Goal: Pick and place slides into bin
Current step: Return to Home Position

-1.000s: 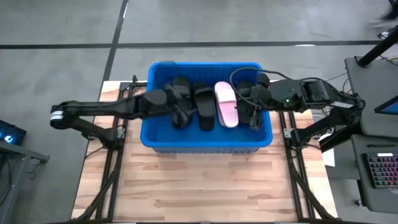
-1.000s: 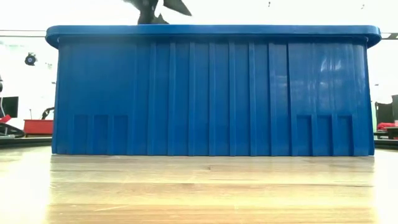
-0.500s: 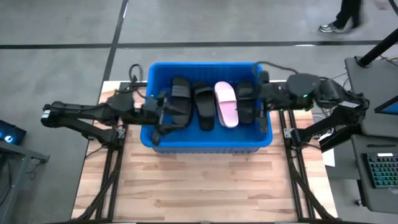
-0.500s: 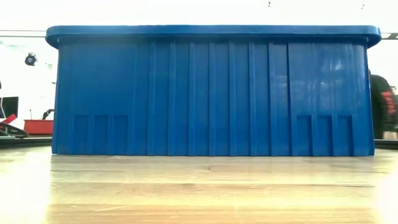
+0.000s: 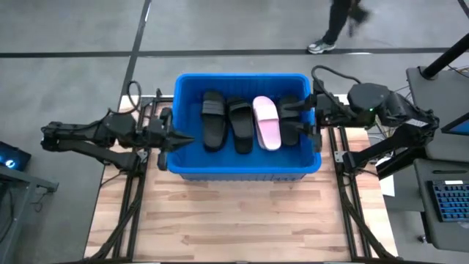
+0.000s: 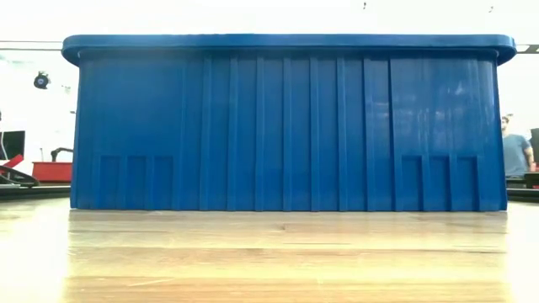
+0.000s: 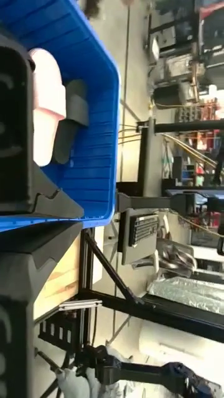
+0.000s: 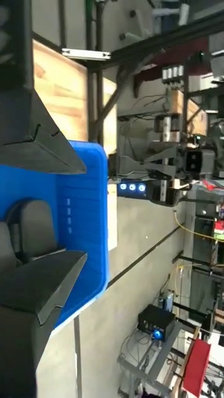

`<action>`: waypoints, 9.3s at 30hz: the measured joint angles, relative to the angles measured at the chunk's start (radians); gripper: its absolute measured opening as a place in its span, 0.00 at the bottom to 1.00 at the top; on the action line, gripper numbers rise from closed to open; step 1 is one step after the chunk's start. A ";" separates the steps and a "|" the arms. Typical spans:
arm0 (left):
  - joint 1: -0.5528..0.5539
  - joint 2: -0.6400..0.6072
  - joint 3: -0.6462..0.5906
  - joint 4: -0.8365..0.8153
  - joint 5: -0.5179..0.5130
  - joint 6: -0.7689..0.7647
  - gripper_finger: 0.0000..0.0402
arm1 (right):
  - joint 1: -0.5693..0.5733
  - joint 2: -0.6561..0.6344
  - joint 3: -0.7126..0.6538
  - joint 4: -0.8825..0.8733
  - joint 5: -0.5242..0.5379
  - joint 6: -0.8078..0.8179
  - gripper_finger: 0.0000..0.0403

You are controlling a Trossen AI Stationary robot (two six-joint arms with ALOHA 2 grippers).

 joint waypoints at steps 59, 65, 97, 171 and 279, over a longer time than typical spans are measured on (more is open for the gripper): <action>0.001 -0.765 -0.999 0.782 -0.038 0.105 0.00 | 0.012 0.085 -0.468 0.842 0.180 0.134 0.47; 0.001 -0.764 -1.000 0.782 -0.038 0.106 0.00 | 0.010 0.074 -0.684 1.105 0.176 0.114 0.40; 0.001 -0.750 -1.002 0.742 -0.154 0.210 0.00 | -0.001 -1.062 -1.597 1.144 0.254 -0.081 0.02; 0.001 -0.703 -1.002 0.598 -0.007 0.001 0.00 | -0.024 -1.183 -1.713 1.066 -0.081 0.010 0.02; 0.001 -0.703 -1.002 0.597 -0.007 0.001 0.00 | -0.025 -1.183 -1.713 1.066 -0.081 0.033 0.02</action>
